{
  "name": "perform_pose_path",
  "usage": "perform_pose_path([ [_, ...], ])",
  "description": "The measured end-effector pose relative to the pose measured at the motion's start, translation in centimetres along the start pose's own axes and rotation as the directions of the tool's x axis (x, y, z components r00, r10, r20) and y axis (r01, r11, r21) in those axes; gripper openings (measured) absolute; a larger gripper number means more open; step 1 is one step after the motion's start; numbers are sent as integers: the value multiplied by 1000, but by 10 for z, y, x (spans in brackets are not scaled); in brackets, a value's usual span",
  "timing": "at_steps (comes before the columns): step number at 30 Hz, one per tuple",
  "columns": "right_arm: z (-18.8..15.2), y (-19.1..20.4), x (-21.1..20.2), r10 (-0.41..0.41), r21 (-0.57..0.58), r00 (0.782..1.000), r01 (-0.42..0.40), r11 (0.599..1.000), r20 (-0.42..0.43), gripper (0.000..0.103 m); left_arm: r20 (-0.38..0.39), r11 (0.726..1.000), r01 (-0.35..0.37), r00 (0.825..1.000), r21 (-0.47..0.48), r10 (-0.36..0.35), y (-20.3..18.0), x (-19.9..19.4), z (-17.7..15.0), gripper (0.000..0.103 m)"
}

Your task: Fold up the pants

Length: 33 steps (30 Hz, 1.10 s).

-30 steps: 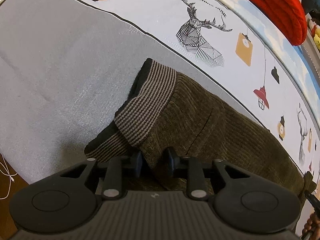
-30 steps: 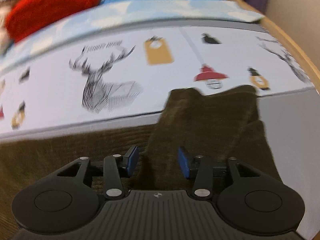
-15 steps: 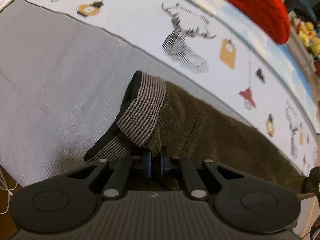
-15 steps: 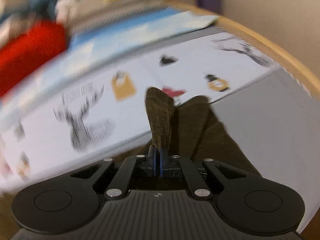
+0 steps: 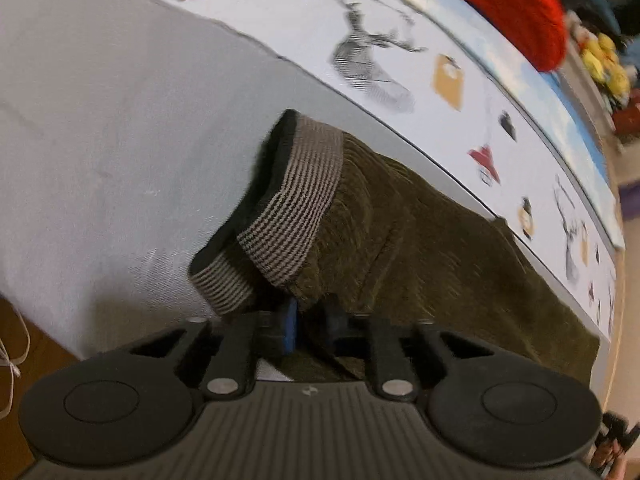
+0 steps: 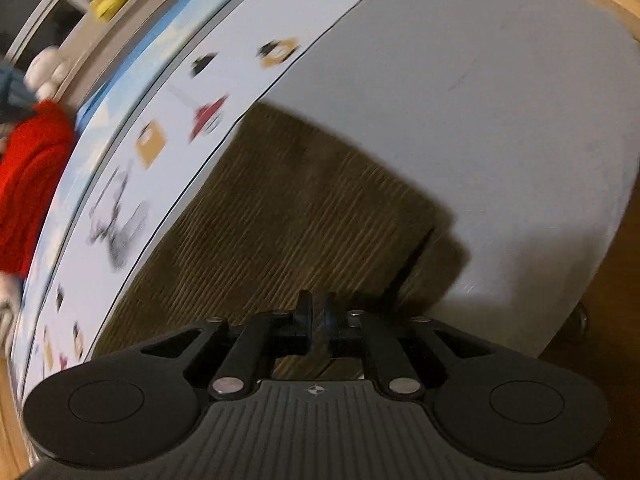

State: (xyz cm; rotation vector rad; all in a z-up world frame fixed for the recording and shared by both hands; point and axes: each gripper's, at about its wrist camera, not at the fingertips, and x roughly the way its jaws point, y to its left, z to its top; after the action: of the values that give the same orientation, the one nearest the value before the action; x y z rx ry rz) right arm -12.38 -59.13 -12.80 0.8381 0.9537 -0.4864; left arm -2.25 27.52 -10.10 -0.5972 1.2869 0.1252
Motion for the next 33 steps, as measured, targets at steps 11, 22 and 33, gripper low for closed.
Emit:
perform_pose_path([
  [11,20,-20,27,-117,155,993,114,981,11,33,-6,997,-64,998,-52,64,10,18,14,46],
  [22,30,-25,-42,-128,127,933,90,988,337,0,165,996,-46,986,75,33,1,-26,-8,19],
  [33,20,-24,13,-96,131,994,88,987,55,38,182,972,-225,961,72,209,4,-19,-1,45],
])
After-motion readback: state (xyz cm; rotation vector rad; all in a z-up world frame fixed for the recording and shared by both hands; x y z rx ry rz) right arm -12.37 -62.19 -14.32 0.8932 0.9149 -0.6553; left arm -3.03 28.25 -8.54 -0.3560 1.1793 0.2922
